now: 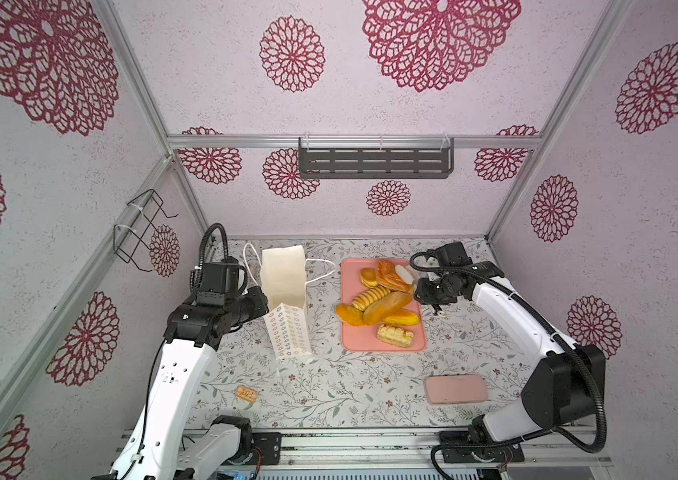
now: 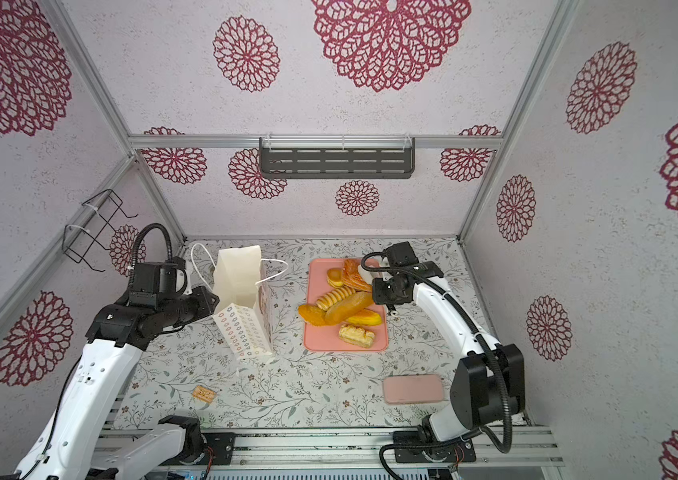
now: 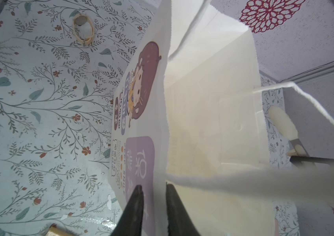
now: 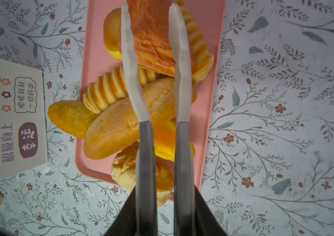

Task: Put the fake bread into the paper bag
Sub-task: 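Hold the bag open with left gripper while right tongs pinch the orange pastry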

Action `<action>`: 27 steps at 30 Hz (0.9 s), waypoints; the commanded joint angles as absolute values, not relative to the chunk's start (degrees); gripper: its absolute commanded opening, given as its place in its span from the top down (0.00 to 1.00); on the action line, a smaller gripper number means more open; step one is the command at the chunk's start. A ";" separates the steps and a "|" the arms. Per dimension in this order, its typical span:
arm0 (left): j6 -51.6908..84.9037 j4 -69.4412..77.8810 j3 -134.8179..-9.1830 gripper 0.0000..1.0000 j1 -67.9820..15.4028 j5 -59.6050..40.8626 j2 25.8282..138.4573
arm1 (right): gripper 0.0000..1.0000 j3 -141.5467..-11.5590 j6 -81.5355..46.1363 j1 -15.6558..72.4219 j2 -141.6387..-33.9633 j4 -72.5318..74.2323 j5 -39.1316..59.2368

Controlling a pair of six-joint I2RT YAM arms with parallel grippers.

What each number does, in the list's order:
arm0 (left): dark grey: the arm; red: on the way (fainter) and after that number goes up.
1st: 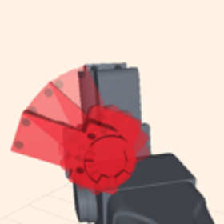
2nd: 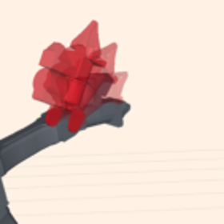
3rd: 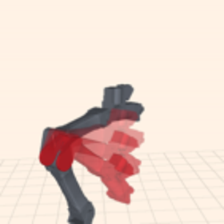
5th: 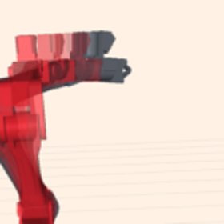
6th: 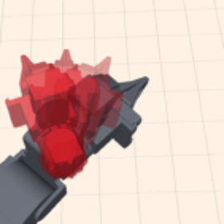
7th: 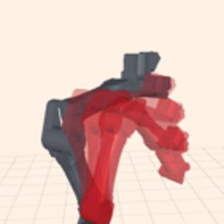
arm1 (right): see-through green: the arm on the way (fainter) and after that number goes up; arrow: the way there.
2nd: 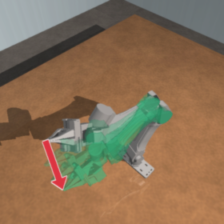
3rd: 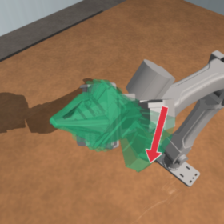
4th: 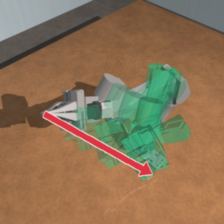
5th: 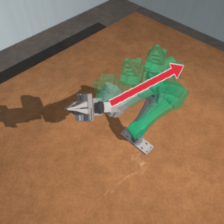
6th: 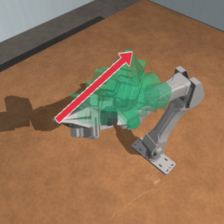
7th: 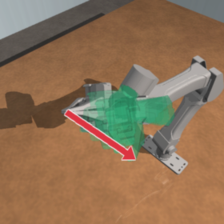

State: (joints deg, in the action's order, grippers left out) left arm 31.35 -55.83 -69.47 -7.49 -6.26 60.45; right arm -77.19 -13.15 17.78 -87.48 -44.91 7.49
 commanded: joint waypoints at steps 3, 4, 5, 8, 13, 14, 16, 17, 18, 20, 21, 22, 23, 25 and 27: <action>31.16 -56.67 -70.67 0.52 -7.01 -4.78 60.66 | 0.57 -81.24 -10.55 17.90 -89.65 -45.25 5.75; 31.05 -56.75 -70.90 0.49 -6.97 -4.62 60.67 | 0.56 -81.59 -10.38 17.89 -90.02 -45.20 5.62; 30.94 -56.72 -71.17 0.47 -6.88 -4.40 60.74 | 0.54 -81.94 -10.24 17.86 -90.45 -45.22 5.24; 30.62 -56.95 -71.87 0.44 -6.70 -3.44 60.63 | 0.50 -82.88 -9.80 17.93 -91.63 -45.13 4.75; 30.51 -57.27 -72.50 0.39 -6.38 -2.49 59.57 | 0.44 -83.98 -9.21 17.92 -93.57 -45.02 4.84; 30.51 -57.30 -72.59 0.39 -6.33 -2.31 59.36 | 0.43 -84.06 -9.14 17.86 -93.69 -44.95 5.03; 30.57 -57.52 -72.65 0.38 -6.16 -1.98 58.85 | 0.41 -84.50 -9.00 17.93 -94.28 -44.84 5.27; 30.53 -57.61 -72.77 0.37 -6.09 -1.85 58.65 | 0.40 -84.78 -8.92 17.89 -94.54 -44.88 5.35; 30.58 -57.75 -72.86 0.36 -6.02 -1.70 58.49 | 0.39 -85.14 -8.83 17.88 -94.89 -44.93 5.36; 30.61 -57.91 -73.02 0.34 -5.89 -1.68 58.19 | 0.37 -85.75 -8.62 17.88 -95.59 -45.03 5.56; 30.71 -57.93 -73.12 0.32 -5.84 -1.65 58.10 | 0.36 -86.10 -8.54 17.93 -95.90 -45.01 5.79; 30.71 -57.92 -73.26 0.30 -5.76 -1.61 57.92 | 0.35 -86.44 -8.44 17.93 -96.37 -45.02 6.14; 30.76 -58.01 -73.38 0.29 -5.80 -1.58 57.83 | 0.35 -86.72 -8.36 17.89 -96.66 -45.03 6.36; 30.80 -58.17 -73.55 0.26 -5.74 -1.45 57.66 | 0.33 -87.30 -8.04 17.92 -97.45 -45.05 6.81; 30.85 -58.18 -73.73 0.23 -5.72 -1.41 57.65 | 0.32 -87.86 -7.89 17.86 -98.37 -45.17 7.10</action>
